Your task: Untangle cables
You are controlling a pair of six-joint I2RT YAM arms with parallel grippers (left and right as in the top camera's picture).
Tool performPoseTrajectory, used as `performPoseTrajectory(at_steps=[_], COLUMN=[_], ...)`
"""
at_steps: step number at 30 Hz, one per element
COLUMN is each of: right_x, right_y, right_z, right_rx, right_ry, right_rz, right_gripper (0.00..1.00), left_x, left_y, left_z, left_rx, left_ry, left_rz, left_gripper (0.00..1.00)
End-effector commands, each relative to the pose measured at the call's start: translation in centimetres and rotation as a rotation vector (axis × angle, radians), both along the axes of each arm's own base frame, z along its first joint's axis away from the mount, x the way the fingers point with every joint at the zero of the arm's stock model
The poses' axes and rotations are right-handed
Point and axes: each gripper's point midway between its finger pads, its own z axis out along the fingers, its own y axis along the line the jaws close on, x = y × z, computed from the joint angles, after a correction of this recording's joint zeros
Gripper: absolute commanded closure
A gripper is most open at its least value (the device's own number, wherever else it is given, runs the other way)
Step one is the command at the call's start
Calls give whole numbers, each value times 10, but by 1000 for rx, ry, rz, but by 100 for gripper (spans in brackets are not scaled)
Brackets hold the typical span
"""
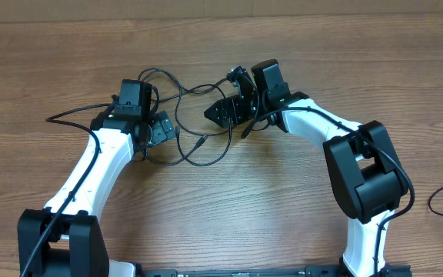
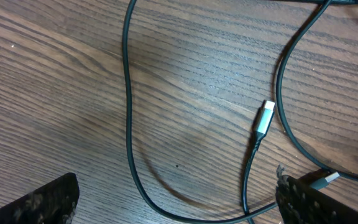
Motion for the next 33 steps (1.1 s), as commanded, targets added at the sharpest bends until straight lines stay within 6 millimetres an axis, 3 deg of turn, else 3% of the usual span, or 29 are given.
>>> performPoseTrajectory(at_steps=[1, 4, 8, 13, 16, 21, 25, 33], right_x=[-10, -15, -22, -21, -17, -7, 1, 5], right_y=[16, 25, 28, 29, 26, 9, -12, -79], right_z=[-5, -12, -31, -29, -27, -9, 31, 168], right_rx=[14, 15, -1, 7, 11, 27, 40, 62], right_ry=[0, 2, 41, 43, 43, 50, 18, -198], right_rz=[40, 60, 73, 75, 61, 14, -29, -187], right_gripper=[3, 23, 36, 87, 96, 96, 96, 96], left_x=[2, 2, 2, 1, 1, 0, 0, -1], left_y=[-1, -1, -1, -1, -1, -1, -1, -6], left_z=[3, 3, 3, 3, 3, 3, 3, 2], left_rx=[-11, -11, -10, -10, -10, -9, -9, -38], left_ry=[-14, -14, -13, -13, -10, -5, -6, 2], left_rz=[11, 11, 10, 10, 10, 10, 10, -5], left_gripper=[0, 0, 0, 0, 1, 1, 0, 0])
